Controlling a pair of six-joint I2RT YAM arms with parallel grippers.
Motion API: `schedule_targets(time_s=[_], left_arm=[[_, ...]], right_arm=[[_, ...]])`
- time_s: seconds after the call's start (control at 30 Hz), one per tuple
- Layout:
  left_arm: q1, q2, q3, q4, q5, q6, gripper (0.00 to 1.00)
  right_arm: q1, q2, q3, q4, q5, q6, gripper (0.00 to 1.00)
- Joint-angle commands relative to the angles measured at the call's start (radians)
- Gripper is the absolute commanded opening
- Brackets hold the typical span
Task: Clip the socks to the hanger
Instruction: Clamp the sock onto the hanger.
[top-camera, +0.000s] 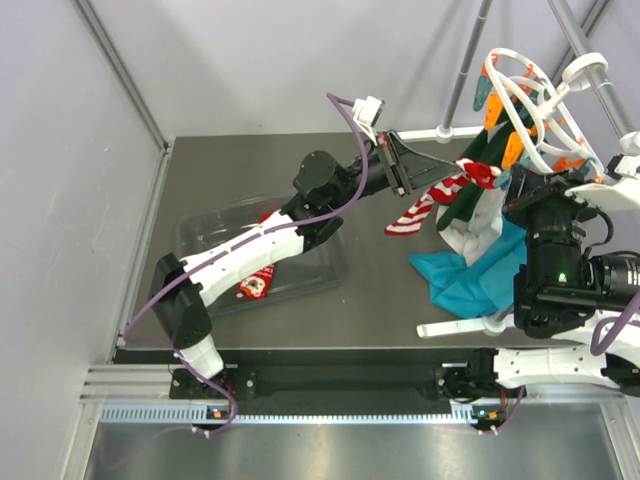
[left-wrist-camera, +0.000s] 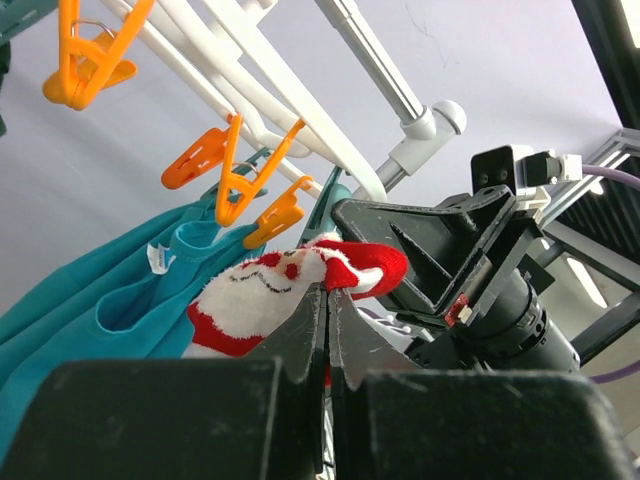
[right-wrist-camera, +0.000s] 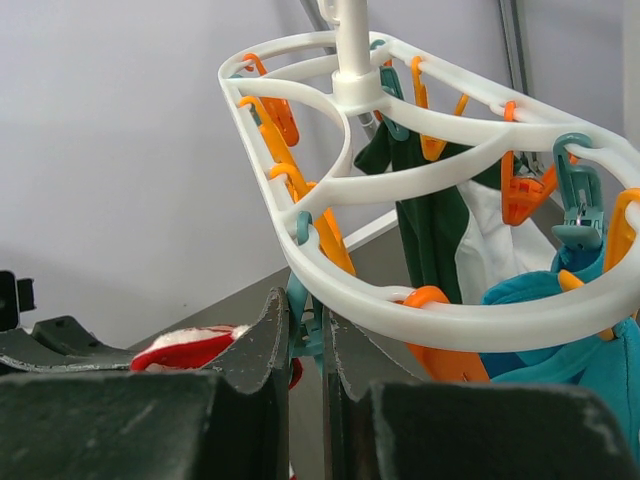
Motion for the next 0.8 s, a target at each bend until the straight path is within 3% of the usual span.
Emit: schedule_targets(time_s=[0.0, 0.43, 0.77], left_arm=[[-0.015, -0.002, 0.051, 0.064, 0.000, -0.043, 0.00], [-0.051, -0.049, -0.039, 0.078, -0.050, -0.020, 0.00], [-0.065, -0.018, 0.004, 0.096, -0.052, -0.021, 0.00]], right_arm=[[0.023, 0.011, 0.021, -0.003, 0.228, 0.010, 0.03], [0.024, 0.006, 0.025, -0.005, 0.215, 0.025, 0.03], [0.035, -0.001, 0.016, -0.003, 0.223, 0.031, 0.07]])
